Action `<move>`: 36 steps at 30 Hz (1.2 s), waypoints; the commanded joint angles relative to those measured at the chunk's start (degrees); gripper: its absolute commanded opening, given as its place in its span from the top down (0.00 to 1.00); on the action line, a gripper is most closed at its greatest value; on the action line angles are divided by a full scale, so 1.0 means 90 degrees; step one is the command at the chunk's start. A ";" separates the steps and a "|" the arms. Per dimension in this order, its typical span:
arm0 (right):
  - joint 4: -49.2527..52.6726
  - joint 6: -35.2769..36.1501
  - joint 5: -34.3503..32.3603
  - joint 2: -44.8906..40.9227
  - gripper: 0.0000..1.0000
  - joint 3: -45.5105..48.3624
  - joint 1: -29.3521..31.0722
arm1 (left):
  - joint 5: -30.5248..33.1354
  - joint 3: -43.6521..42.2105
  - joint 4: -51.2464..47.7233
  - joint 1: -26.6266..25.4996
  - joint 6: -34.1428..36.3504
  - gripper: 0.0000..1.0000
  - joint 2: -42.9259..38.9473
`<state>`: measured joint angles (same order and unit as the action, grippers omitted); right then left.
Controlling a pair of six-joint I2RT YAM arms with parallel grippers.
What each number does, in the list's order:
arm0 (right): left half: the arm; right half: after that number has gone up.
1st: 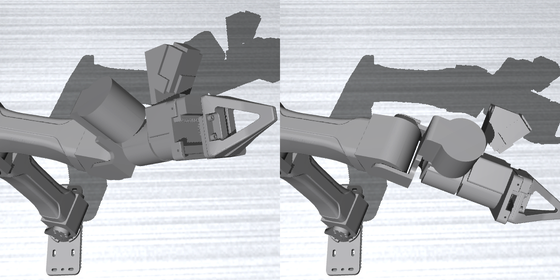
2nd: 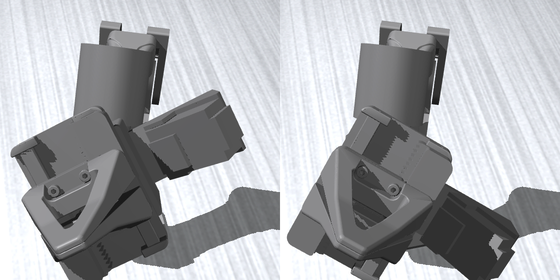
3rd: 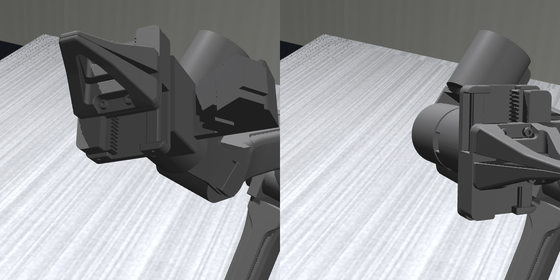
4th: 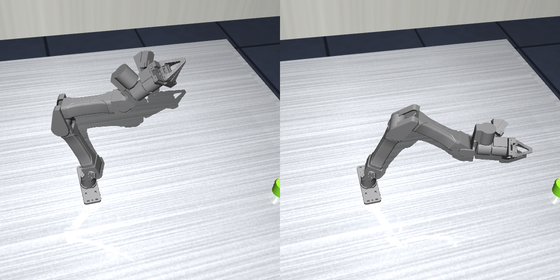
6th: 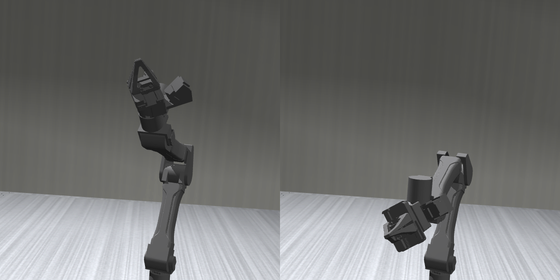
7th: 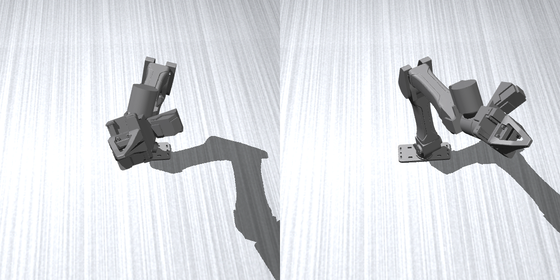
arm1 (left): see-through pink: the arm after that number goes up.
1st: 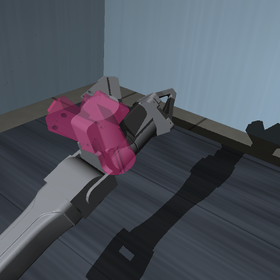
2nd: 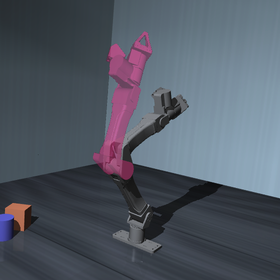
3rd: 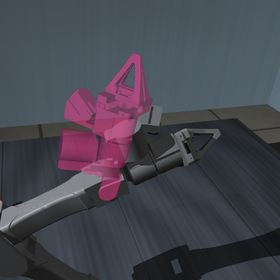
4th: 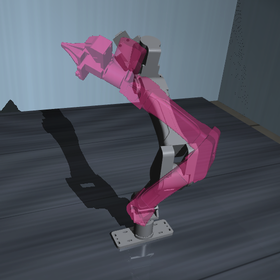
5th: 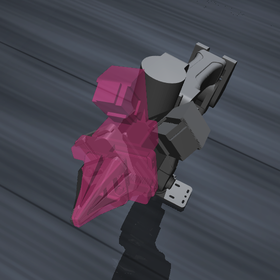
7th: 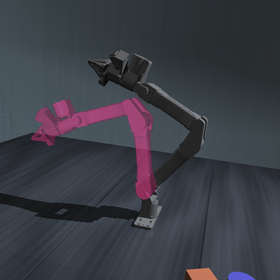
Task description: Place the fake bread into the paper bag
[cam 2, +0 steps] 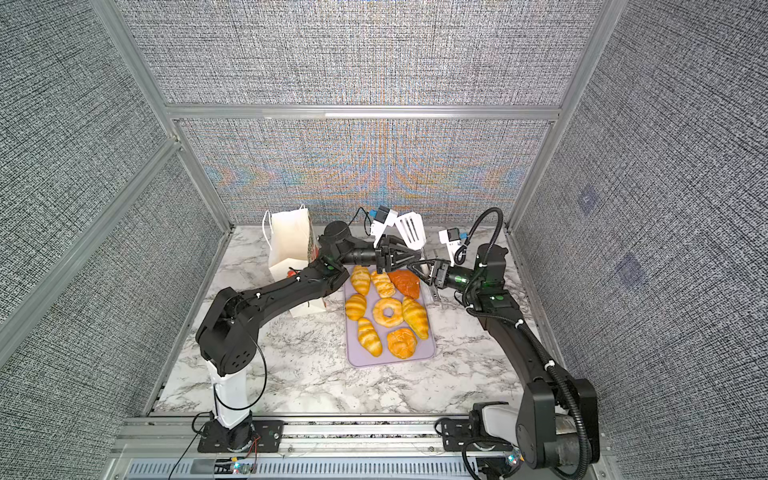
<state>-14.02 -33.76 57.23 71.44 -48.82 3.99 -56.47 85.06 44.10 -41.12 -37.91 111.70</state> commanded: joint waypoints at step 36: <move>0.6249 0.3346 -0.5666 0.0306 0.35 -0.1469 0.0890 | 0.2656 -0.1660 -0.2362 0.0243 0.1771 0.16 -0.1398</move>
<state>38.65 -4.58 12.12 73.87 -61.10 10.61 -35.51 71.05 22.35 -38.83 -23.57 100.22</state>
